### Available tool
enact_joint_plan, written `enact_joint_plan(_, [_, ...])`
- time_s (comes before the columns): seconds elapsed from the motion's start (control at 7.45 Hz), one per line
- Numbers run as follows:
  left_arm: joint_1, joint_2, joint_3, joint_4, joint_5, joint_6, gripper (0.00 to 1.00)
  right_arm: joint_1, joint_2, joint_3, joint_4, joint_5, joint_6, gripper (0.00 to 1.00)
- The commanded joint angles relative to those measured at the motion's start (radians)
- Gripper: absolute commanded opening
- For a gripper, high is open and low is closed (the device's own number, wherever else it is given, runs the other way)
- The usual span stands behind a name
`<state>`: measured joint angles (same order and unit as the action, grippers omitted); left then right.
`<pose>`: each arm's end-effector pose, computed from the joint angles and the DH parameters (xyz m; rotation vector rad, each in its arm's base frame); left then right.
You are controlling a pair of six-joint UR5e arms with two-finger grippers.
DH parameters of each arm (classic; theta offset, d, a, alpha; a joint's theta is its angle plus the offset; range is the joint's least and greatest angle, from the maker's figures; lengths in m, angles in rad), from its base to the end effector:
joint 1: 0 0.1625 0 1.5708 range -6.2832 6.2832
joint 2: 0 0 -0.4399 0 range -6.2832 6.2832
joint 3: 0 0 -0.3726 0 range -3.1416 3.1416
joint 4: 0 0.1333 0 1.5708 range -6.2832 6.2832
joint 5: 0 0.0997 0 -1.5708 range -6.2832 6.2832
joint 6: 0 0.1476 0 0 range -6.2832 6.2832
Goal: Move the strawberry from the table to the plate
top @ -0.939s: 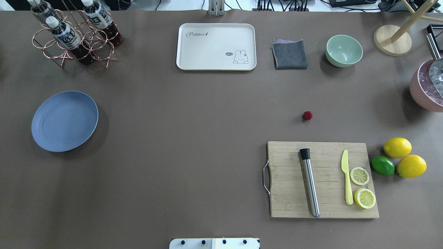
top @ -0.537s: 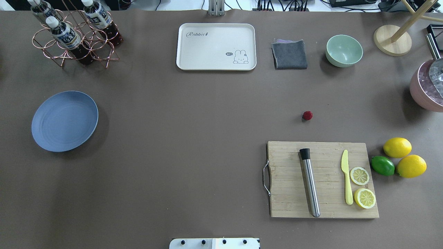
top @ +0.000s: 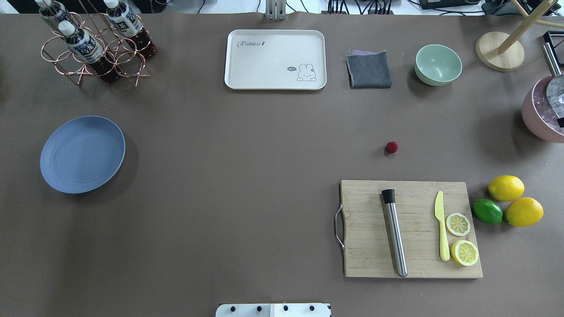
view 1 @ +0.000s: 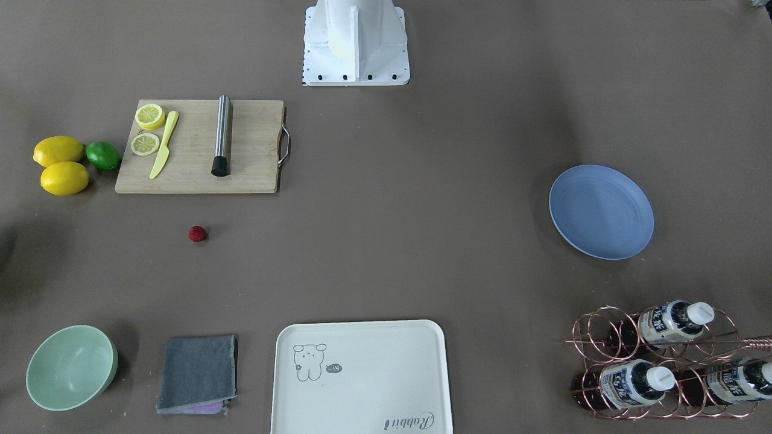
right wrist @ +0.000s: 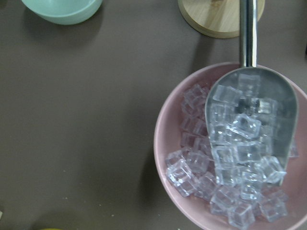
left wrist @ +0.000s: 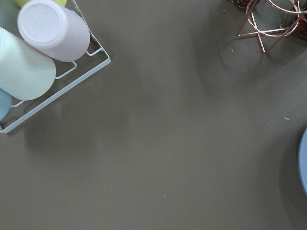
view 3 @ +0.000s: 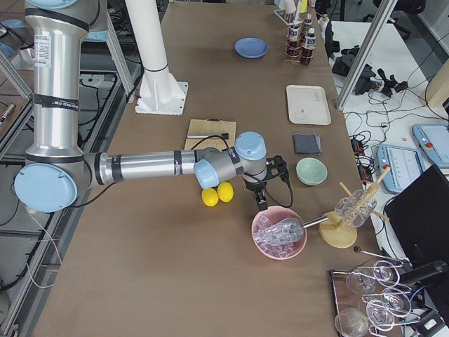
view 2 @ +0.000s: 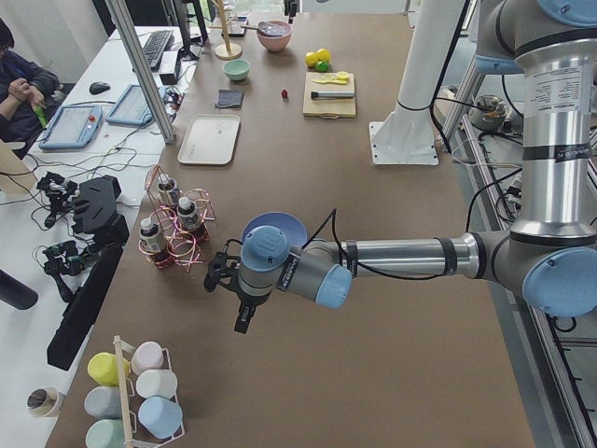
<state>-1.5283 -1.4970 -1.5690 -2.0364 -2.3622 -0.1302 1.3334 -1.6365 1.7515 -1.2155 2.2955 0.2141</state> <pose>-0.0083 -0.4715 0.6874 0.3003 0.8094 0.0721 -0.0785 -0.4751 0.6120 0.2789 -0.7939 -0.1923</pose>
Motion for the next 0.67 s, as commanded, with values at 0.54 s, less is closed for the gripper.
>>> enact_joint_plan(0.54, [0.314, -0.081, 0.185, -0.405, 0.003, -0.491, 0.97, -0.246, 0.126, 0.011, 0.039, -0.114, 0.341, 1.0])
